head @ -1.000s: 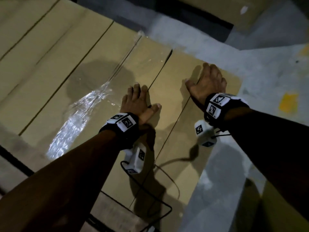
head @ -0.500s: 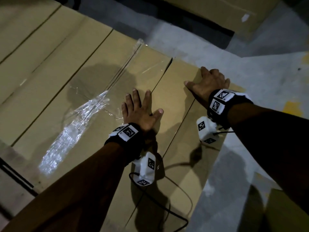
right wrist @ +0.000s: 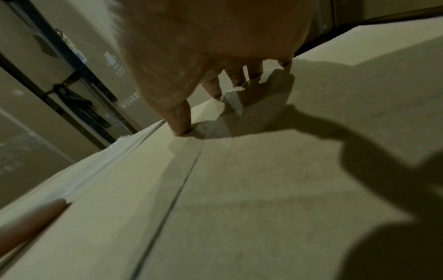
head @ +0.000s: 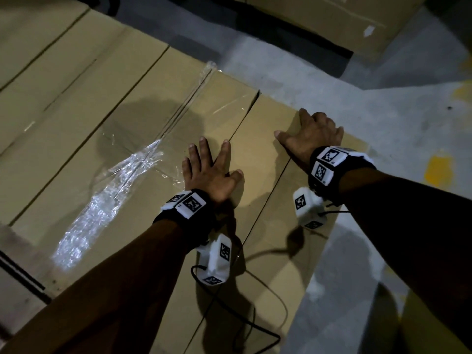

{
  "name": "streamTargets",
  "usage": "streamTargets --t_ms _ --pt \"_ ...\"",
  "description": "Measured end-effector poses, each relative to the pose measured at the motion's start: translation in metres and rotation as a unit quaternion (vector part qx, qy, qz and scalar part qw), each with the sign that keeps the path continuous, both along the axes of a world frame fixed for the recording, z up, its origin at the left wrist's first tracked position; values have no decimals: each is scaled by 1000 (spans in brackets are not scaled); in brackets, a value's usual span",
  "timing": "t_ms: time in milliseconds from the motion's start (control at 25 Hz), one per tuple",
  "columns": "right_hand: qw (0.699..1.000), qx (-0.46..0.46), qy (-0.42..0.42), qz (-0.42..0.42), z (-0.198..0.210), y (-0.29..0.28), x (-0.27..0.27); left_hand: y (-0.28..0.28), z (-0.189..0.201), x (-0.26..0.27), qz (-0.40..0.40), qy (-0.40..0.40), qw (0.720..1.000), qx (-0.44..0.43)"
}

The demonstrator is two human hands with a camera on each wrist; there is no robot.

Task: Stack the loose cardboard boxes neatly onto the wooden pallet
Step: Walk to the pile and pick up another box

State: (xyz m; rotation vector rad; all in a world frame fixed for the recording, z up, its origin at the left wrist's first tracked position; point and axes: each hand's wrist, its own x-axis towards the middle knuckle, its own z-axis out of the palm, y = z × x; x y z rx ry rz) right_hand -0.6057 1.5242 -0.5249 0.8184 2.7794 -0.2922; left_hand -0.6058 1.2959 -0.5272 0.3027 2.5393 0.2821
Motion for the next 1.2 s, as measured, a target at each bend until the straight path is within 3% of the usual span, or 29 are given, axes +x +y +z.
streamTargets --t_ms 320,560,720,800,1200 --pt "998 -34 -42 11 -3 -11 15 -6 4 2 -19 8 1000 -18" --pt "993 -102 -51 18 19 -53 97 -46 37 37 -90 10 993 -79" --pt "981 -148 -119 27 58 -112 178 -95 85 89 -125 24 988 -88" --pt "976 -179 -121 -8 85 -153 224 -126 109 119 -130 39 989 -58" --pt "961 -176 38 -208 229 -372 445 -295 243 277 -285 156 946 21"
